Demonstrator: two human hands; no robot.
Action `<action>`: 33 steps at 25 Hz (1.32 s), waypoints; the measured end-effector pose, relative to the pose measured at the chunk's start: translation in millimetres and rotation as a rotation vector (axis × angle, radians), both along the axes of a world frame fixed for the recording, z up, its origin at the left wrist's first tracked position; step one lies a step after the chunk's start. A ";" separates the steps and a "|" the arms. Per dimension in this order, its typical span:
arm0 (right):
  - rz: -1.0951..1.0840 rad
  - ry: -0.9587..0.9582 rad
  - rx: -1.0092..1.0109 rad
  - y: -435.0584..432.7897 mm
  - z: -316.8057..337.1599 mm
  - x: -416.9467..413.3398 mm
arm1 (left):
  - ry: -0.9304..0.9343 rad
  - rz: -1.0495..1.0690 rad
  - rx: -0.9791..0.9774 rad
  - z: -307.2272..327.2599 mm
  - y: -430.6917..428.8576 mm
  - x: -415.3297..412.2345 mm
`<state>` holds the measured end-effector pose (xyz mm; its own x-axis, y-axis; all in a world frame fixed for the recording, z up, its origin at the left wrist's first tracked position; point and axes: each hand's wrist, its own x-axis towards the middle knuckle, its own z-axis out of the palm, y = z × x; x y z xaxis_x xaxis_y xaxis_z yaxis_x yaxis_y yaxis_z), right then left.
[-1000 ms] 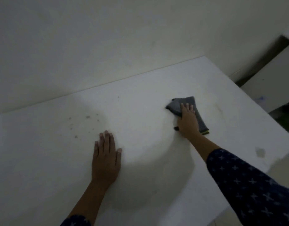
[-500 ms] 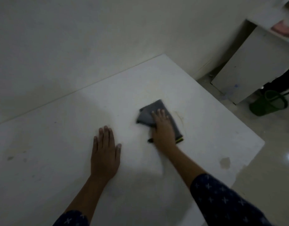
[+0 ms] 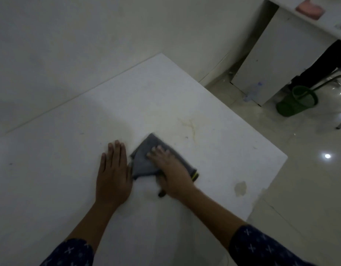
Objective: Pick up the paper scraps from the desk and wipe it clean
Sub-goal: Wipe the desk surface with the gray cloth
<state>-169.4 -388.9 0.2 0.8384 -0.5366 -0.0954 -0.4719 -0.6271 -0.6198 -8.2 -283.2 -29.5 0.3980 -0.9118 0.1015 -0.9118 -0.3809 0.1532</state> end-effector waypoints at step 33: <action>0.177 -0.106 -0.117 -106.6 -9.0 122.6 | 0.145 0.196 -0.063 4.8 0.6 -7.0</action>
